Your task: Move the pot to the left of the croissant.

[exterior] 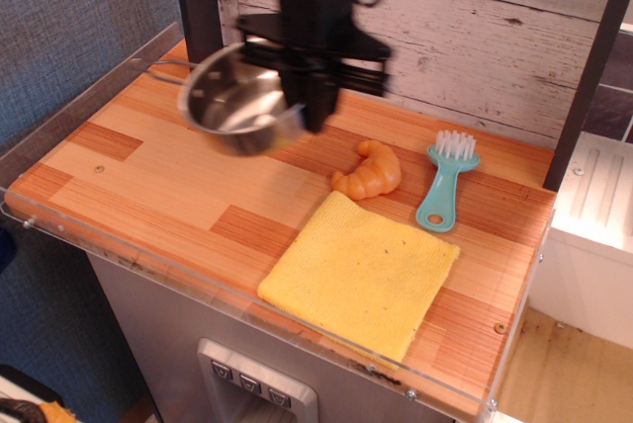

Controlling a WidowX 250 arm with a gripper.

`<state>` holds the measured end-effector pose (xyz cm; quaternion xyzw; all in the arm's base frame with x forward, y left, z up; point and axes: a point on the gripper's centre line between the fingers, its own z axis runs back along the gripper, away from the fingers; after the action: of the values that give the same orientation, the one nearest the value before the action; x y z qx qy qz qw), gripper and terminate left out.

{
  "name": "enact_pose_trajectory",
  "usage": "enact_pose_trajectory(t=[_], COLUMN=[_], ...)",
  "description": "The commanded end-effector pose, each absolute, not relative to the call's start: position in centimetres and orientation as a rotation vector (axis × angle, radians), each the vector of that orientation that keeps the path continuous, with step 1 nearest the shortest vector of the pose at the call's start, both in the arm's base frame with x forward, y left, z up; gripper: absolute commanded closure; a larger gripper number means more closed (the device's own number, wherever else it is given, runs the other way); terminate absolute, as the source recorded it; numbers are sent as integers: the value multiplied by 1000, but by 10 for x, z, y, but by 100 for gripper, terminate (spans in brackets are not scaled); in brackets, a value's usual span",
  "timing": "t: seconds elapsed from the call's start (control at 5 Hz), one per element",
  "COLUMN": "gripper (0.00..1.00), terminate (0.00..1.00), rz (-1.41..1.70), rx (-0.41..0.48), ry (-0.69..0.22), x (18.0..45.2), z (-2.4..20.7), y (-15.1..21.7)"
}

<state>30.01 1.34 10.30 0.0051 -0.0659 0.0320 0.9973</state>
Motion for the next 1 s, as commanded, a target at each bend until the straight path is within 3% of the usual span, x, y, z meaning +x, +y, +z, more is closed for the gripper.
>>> enact_pose_trajectory(t=[0.0,0.8], gripper=[100,100], terminate=[0,0], rz=[154,89], rx=[56,142], ry=[-145,-128], x=[334,376], z=[81,40], y=[52,43])
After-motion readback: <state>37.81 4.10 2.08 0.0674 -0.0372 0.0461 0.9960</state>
